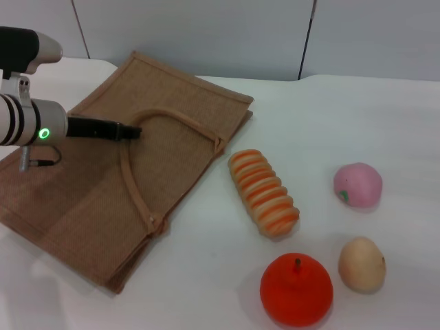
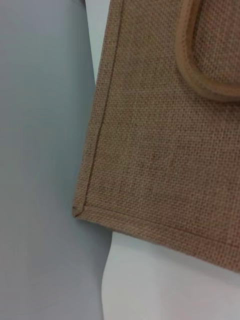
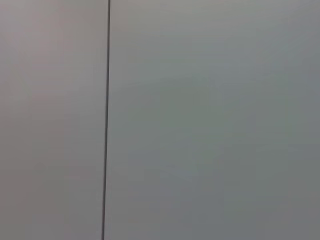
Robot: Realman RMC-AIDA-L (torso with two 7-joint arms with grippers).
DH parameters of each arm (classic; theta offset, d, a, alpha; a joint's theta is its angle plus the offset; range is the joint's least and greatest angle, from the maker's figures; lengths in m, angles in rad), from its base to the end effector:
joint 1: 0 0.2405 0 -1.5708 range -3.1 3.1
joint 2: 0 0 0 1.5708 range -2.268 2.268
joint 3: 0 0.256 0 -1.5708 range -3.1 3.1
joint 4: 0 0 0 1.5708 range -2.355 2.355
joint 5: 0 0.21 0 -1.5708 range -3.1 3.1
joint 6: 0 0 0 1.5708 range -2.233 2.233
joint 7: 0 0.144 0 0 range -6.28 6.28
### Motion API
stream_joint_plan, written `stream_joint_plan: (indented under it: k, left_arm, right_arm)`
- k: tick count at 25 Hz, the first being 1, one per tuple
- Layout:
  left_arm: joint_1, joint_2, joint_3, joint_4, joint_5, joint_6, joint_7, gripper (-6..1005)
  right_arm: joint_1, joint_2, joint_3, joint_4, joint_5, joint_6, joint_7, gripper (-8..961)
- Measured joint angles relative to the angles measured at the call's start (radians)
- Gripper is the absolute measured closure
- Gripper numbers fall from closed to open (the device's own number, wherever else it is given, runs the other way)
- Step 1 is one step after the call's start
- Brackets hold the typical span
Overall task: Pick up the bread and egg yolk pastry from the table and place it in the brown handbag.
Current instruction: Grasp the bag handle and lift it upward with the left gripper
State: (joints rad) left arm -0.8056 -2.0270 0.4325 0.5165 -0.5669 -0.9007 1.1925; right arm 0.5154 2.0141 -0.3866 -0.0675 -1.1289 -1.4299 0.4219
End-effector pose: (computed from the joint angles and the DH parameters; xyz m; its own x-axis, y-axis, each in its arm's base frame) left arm -0.3013 0.4325 0.0225 0.5922 0.7004 0.3985 0.7763 -0.3631 -0.5153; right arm 0.3138 0.3480 0.0539 0.6374 0.2669 -0.7228 -0.6715 -0.2675 -0.6910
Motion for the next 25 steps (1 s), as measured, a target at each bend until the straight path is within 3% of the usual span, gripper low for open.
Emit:
stream_joint_plan:
  k: [25]
  left_arm:
    - [-0.05, -0.004, 0.0, -0.076, 0.013, 0.075, 0.088, 423]
  right_arm:
    - [0.0, 0.0, 0.0, 0.002, 0.0, -0.006, 0.0, 139]
